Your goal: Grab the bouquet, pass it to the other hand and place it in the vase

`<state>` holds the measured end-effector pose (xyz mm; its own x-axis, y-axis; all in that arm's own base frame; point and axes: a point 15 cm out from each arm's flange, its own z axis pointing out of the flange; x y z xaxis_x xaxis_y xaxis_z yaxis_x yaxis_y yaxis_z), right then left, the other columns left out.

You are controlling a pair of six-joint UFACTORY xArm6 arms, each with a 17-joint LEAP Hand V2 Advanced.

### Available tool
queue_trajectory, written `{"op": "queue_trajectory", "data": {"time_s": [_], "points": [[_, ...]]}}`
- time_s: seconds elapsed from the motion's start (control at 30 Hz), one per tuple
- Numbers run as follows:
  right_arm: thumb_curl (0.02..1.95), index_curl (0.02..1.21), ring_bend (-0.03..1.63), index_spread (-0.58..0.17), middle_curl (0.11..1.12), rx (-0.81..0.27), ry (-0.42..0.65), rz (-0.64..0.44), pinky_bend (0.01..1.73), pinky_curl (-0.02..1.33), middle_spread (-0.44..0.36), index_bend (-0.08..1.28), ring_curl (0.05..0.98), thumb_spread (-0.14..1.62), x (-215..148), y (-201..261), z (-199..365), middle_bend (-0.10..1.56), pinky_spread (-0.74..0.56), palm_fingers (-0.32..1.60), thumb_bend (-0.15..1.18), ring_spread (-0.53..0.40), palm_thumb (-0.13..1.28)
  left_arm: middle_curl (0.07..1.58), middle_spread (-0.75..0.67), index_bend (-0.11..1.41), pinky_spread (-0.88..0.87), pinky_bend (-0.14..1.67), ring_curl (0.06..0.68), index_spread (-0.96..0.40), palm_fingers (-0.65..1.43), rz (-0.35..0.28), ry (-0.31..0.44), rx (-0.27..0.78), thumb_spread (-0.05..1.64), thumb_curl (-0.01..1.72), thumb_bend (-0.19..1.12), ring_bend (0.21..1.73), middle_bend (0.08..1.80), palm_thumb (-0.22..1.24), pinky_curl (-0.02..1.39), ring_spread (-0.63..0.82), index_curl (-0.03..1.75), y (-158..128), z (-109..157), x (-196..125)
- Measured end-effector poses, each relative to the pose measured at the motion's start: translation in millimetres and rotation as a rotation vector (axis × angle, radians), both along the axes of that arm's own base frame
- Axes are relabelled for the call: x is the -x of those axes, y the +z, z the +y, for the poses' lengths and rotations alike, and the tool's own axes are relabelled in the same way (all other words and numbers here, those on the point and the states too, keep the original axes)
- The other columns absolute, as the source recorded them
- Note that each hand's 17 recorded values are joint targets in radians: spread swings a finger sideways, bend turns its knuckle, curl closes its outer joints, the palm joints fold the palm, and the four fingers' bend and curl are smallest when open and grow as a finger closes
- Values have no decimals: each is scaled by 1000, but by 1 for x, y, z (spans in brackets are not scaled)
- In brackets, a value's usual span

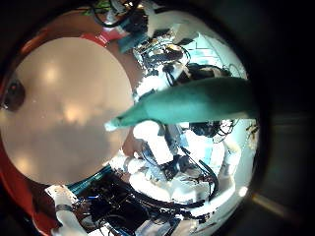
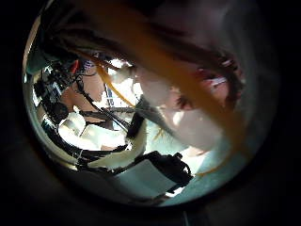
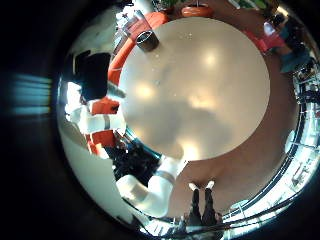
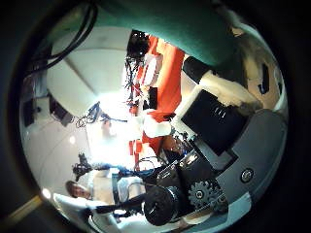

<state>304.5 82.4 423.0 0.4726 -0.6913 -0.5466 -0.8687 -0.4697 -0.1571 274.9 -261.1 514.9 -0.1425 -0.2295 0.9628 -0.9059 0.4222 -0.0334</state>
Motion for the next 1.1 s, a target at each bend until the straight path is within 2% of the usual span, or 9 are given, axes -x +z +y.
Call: {"op": "queue_trajectory", "data": {"time_s": [0.13,0.27,0.33,0.43,0.57,0.67,0.87,1.03,1.1], "points": [[1209,988,1441,-239,943,6,6,13,1199,1044,-159,1167,787,869,2,0,7,1338,-185,1100,-6,-212,1103,459,147,245,454,139,166,84,372,3,2,-7,927,363,-21,559,486,421,261,405,376,-4,-2,-1],[1212,989,1438,-239,945,27,9,21,1199,1048,-160,1165,786,870,4,-3,8,1336,-187,1102,-6,-212,1103,566,-16,382,307,134,184,-33,599,6,10,-14,941,383,8,654,735,551,211,140,462,-5,-7,-3],[1213,989,1438,-239,946,28,6,14,1196,1049,-160,1165,786,870,2,-3,7,1336,-187,1102,-6,-212,1103,609,-102,352,87,296,248,-95,925,8,24,-21,939,408,46,879,807,680,242,-71,485,-7,-8,-6],[1217,989,1438,-239,947,28,4,13,1191,1049,-160,1165,786,866,2,-3,7,1335,-190,1101,-7,-212,1098,691,-213,333,-174,641,352,-198,1185,-2,49,-19,928,445,86,1114,826,836,356,-271,541,-8,-9,-12],[1184,990,1435,-239,949,23,-2,11,1193,1048,-165,1163,789,879,1,-3,7,1326,-200,1093,-46,-213,990,792,-321,483,-384,988,445,-341,1244,-42,95,38,919,496,100,1272,909,953,501,-371,668,-2,-9,-18],[1107,985,1413,-244,943,17,-10,11,1194,1031,-172,1134,780,915,0,-2,5,1292,-214,1062,-46,-212,899,846,-378,594,-458,1127,483,-428,1196,-59,149,107,915,531,93,1345,975,994,568,-396,763,12,-8,-18],[921,926,1324,-284,879,5,-138,52,1121,912,-189,928,715,1005,-4,-16,-33,1142,-314,958,-45,-229,768,920,-453,720,-517,1239,523,-535,1118,-134,204,153,915,584,48,1422,1065,1011,630,-406,915,36,5,-12],[775,834,1259,-352,816,-21,-218,123,1118,810,-213,562,651,1050,0,-49,-54,999,-457,692,-36,-269,712,952,-483,737,-533,1265,537,-592,1085,-204,217,162,917,626,25,1452,1097,1034,654,-399,1006,58,12,-4],[731,787,1227,-374,782,-23,-260,124,1137,798,-219,428,632,1059,-4,-62,-63,901,-465,506,-33,-279,697,961,-491,738,-537,1268,540,-609,1080,-242,234,163,922,640,15,1458,1100,1037,659,-396,1036,69,17,-2]]}}
